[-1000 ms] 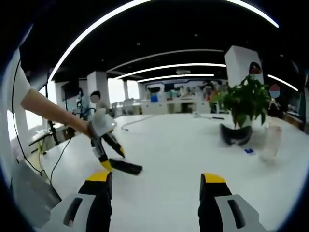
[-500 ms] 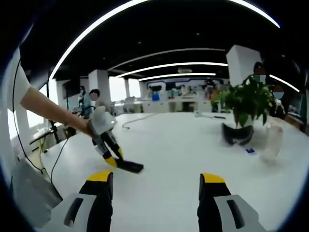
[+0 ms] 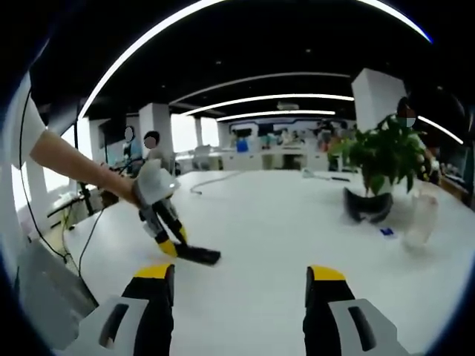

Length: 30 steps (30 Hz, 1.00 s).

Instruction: Press the specified remote control buttons in sequence, fully releasing each button before pressing the next.

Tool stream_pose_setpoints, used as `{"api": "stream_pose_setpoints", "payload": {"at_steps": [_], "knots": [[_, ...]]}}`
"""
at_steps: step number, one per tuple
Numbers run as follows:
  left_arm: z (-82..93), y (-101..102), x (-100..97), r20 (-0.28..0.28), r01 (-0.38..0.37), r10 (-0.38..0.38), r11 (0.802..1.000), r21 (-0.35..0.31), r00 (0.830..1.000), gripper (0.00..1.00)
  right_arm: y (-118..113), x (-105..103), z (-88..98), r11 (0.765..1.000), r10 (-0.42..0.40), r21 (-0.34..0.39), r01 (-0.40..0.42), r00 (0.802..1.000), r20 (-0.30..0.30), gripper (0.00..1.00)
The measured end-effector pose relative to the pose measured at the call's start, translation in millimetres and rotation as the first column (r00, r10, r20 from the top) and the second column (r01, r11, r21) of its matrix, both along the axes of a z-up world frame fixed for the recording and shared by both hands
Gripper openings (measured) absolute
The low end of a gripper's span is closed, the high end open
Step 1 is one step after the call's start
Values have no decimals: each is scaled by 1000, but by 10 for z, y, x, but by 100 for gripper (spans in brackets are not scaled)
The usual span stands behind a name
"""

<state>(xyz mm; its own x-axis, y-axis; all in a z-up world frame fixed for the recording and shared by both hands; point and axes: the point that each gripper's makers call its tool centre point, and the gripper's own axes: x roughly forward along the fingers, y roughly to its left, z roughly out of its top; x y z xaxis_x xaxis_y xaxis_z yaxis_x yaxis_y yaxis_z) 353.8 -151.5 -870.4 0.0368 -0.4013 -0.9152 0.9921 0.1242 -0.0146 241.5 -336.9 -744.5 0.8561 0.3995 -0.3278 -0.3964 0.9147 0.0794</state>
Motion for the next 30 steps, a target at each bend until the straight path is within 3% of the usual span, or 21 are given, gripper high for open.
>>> {"api": "stream_pose_setpoints", "payload": {"at_steps": [3,9,30], "knots": [[2,-8,-33,5,-22,22,1000,9,1000,23,-10,2,0,1000,-3,1,3,1000,0,70],[3,-5,-142,18,9,-9,1000,26,1000,24,-13,-4,-68,1000,3,-23,-3,1000,-28,69],[-2,20,-378,19,3,-3,1000,6,1000,24,19,-24,-123,998,26,-50,-29,998,-48,66]]}}
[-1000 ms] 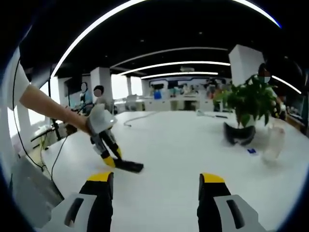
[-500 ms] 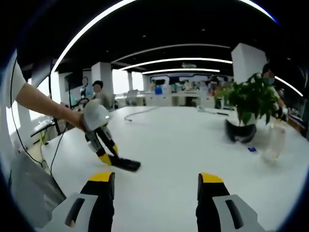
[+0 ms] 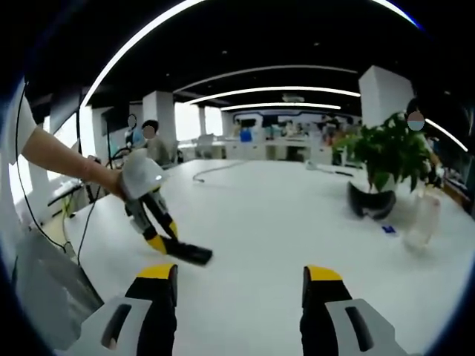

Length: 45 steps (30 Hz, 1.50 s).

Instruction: Press the specified remote control buttons in sequence, fully releasing each button before pressing the next.

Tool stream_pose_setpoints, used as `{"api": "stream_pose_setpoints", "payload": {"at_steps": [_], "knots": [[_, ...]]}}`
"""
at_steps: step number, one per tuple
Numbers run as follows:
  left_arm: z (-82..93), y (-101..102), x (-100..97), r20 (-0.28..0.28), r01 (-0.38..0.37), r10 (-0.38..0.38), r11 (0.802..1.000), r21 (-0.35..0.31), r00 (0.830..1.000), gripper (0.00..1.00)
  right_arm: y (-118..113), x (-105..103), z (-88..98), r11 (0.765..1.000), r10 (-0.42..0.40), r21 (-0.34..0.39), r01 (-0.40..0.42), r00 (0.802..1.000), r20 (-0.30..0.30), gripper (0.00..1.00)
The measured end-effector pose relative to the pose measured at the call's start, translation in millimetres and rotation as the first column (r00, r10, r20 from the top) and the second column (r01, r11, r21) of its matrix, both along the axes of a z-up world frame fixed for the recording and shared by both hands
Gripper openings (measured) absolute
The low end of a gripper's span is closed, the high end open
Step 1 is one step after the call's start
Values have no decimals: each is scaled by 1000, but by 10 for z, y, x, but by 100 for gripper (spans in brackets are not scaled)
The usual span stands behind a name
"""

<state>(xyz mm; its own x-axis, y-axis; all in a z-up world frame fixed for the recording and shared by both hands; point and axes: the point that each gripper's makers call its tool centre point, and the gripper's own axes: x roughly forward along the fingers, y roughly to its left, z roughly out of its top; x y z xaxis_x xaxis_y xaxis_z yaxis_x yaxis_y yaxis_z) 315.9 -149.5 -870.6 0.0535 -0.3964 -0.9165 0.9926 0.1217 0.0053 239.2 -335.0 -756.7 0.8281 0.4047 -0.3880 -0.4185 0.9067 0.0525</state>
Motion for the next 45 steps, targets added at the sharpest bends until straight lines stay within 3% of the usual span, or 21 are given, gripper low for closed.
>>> {"api": "stream_pose_setpoints", "payload": {"at_steps": [15,45], "knots": [[1,9,-164,0,-24,24,999,-27,1000,24,7,-9,-19,1000,6,-1,-6,1000,-8,65],[0,39,-499,-2,14,-14,999,28,1000,24,25,-17,15,1000,19,7,-19,1000,8,64]]}}
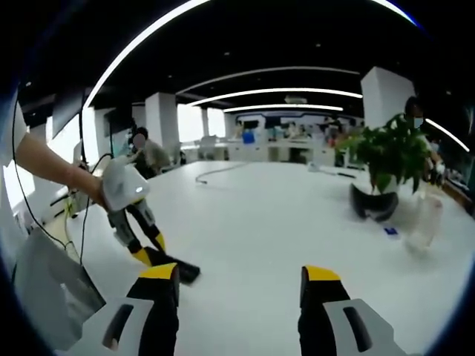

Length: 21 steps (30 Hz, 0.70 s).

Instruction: Press the specified remote control buttons in sequence, fully releasing each button before pressing the next.

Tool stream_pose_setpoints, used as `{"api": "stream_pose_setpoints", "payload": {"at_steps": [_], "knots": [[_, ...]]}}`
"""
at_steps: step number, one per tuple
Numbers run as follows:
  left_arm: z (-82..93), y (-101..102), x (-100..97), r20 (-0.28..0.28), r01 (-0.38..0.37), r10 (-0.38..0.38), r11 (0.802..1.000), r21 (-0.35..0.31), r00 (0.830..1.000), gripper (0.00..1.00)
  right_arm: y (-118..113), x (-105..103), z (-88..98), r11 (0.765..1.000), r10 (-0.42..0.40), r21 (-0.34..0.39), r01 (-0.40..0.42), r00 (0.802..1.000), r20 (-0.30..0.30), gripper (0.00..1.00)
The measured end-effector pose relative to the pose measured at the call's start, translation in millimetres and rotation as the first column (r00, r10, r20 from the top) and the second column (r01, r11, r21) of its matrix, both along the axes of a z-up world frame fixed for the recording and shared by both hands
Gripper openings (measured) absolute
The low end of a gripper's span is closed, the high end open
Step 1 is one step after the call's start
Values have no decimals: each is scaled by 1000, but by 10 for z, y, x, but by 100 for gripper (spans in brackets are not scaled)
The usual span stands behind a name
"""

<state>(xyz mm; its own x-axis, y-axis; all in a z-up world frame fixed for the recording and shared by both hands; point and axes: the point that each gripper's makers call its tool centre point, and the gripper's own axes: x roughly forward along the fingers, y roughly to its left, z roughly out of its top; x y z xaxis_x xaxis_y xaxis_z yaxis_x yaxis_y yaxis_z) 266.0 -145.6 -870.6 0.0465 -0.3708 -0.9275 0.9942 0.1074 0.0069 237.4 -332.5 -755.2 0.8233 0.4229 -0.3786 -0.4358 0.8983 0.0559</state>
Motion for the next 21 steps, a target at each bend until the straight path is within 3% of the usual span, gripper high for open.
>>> {"api": "stream_pose_setpoints", "payload": {"at_steps": [21], "knots": [[6,15,-247,1,-5,5,1000,-18,1000,24,28,-18,-27,1000,18,-19,-18,1000,-11,63]]}}
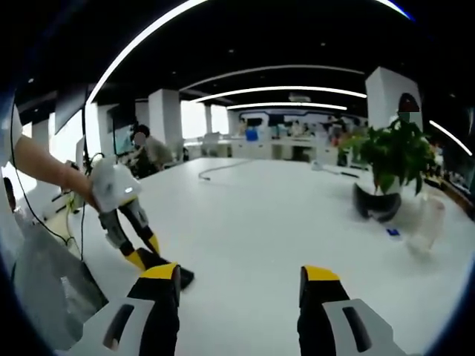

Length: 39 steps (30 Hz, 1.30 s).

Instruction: Press the specified remote control buttons in sequence, fully releasing each button before pressing the next.

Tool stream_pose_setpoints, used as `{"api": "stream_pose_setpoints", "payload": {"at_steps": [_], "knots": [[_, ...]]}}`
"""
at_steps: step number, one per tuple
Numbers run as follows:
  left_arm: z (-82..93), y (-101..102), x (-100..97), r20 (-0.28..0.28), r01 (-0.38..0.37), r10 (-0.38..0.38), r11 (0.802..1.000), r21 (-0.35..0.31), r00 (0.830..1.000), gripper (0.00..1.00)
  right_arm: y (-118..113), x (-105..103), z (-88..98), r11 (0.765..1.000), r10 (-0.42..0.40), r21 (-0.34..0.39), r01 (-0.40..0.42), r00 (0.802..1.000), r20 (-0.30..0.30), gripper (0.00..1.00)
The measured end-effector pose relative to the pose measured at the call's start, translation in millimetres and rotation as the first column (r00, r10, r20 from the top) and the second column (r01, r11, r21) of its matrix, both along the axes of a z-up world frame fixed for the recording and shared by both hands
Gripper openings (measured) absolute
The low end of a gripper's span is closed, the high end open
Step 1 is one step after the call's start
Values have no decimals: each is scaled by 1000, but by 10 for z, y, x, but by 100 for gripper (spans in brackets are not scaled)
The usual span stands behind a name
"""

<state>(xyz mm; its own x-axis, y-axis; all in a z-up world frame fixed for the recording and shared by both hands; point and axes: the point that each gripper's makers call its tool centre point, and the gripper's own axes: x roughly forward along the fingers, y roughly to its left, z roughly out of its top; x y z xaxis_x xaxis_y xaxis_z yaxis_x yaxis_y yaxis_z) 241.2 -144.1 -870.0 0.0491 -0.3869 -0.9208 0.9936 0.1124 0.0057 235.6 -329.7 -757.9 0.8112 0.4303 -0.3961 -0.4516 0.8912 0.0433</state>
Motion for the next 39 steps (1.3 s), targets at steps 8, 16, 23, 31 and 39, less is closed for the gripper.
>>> {"api": "stream_pose_setpoints", "payload": {"at_steps": [8,16,23,31,39], "knots": [[2,7,-98,-1,-10,10,1000,-19,1000,24,7,-7,-14,1000,4,-8,-4,1000,-7,63],[2,16,-181,0,-8,8,1000,-26,1000,24,11,-10,-28,1000,5,-14,-6,1000,-14,63],[2,22,-241,-2,-14,14,999,-29,1000,24,15,-11,-38,1000,7,-18,-7,1000,-18,62],[2,26,-287,-5,-41,41,999,-27,999,24,15,-9,-47,1000,8,-22,-8,1000,-21,62],[4,40,-363,-9,-50,50,998,-33,999,24,21,-10,-65,1000,12,-27,-13,1000,-27,62]]}}
